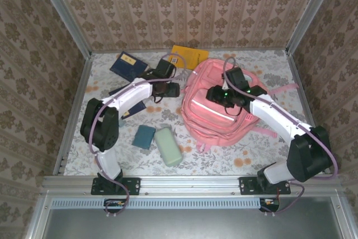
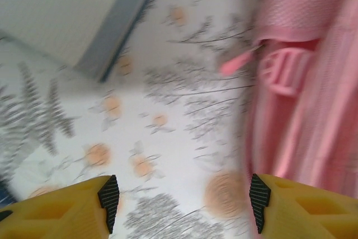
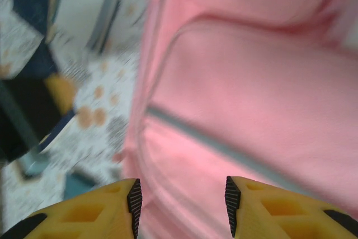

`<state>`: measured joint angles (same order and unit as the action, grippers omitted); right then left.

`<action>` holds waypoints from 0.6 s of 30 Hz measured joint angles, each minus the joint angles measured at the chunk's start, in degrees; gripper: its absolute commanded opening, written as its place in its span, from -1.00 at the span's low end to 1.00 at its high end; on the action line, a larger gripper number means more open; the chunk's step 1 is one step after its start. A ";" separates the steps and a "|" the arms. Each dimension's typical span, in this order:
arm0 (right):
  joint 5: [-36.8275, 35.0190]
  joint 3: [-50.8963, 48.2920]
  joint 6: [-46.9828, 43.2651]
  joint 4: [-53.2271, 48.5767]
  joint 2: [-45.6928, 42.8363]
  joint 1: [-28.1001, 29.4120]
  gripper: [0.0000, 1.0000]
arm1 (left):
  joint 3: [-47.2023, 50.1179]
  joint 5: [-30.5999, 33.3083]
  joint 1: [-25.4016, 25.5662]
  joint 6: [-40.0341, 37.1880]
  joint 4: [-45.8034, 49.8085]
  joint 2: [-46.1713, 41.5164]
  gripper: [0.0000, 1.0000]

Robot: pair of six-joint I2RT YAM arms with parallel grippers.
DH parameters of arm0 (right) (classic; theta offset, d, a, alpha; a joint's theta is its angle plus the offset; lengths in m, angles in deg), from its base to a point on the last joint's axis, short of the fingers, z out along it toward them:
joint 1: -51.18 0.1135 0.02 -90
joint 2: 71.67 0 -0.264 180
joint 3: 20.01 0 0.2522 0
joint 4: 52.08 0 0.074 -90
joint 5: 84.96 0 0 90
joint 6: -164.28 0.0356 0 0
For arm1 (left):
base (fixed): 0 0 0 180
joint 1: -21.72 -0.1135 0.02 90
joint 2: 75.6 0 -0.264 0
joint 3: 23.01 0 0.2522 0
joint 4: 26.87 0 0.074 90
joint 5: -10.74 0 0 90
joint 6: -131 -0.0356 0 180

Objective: Pack the student bag
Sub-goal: Move the student bag to the center of the table.

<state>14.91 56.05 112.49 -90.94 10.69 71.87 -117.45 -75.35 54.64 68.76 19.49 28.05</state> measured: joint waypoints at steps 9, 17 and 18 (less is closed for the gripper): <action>-8.07 3.87 -9.75 0.48 14.03 -6.95 -0.12 | 9.03 0.46 -10.47 2.36 0.48 -10.95 0.33; -8.07 -2.75 -5.77 4.44 13.79 -4.52 -0.12 | 13.05 0.22 -15.72 2.67 1.46 -12.79 0.33; -8.20 -3.69 -5.05 4.72 13.18 -3.54 -0.09 | 13.44 0.13 -16.83 2.64 1.55 -12.79 0.32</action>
<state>6.71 52.36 107.45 -86.22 23.87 68.33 -104.01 -75.22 37.81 71.41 21.04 15.27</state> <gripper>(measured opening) 0.435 0.665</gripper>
